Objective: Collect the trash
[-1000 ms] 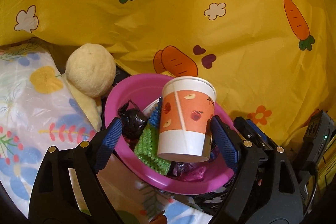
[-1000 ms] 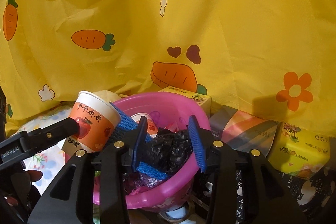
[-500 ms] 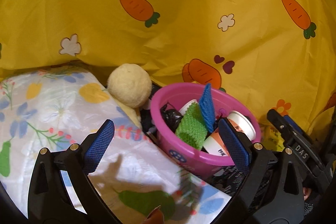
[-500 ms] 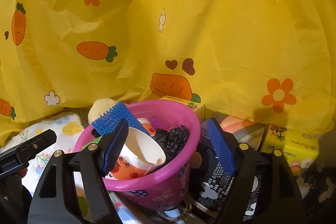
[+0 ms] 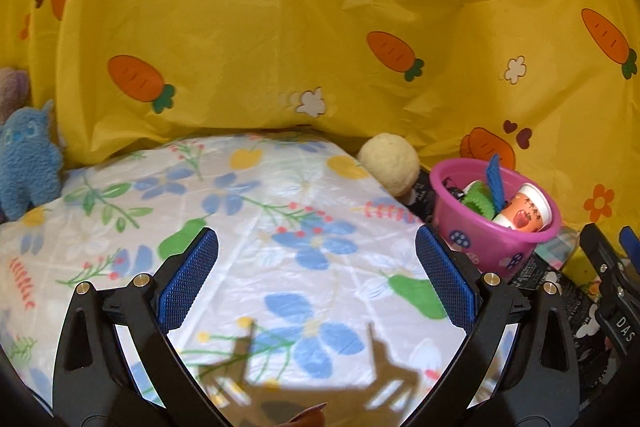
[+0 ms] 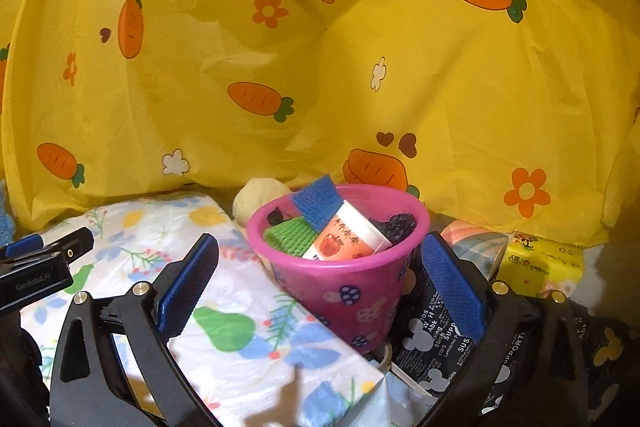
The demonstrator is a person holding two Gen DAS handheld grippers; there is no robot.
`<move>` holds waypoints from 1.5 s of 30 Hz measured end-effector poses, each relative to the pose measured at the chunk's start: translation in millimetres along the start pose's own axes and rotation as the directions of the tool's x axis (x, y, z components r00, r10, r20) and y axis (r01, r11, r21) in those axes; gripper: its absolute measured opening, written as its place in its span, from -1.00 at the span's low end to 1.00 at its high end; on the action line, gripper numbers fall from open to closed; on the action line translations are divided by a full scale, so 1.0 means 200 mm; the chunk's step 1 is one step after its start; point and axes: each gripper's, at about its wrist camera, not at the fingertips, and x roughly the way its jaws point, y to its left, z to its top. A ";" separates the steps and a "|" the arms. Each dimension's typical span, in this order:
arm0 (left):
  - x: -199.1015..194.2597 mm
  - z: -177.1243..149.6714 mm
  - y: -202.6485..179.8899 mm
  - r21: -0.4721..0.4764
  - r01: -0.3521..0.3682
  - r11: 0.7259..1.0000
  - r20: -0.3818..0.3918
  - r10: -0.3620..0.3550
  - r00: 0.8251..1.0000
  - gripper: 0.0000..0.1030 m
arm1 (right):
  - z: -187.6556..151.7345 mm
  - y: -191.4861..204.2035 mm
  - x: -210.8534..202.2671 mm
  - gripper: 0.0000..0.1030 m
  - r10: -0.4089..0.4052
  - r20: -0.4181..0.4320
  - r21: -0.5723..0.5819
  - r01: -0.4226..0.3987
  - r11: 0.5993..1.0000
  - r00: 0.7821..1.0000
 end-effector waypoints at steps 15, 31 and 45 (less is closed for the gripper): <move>-0.47 -0.25 0.33 -0.041 -0.083 0.996 0.041 0.085 0.996 0.89 | -0.12 0.29 -0.42 0.90 0.092 -0.006 -0.062 -0.092 0.994 0.996; -0.57 -0.28 0.41 -0.072 -0.095 0.993 0.051 0.098 0.994 0.89 | -0.09 0.37 -0.56 0.90 0.125 0.031 -0.073 -0.122 0.990 0.992; -0.60 -0.26 0.37 -0.053 -0.075 0.996 0.070 0.078 0.994 0.89 | -0.08 0.38 -0.55 0.90 0.128 0.035 -0.066 -0.126 0.990 0.991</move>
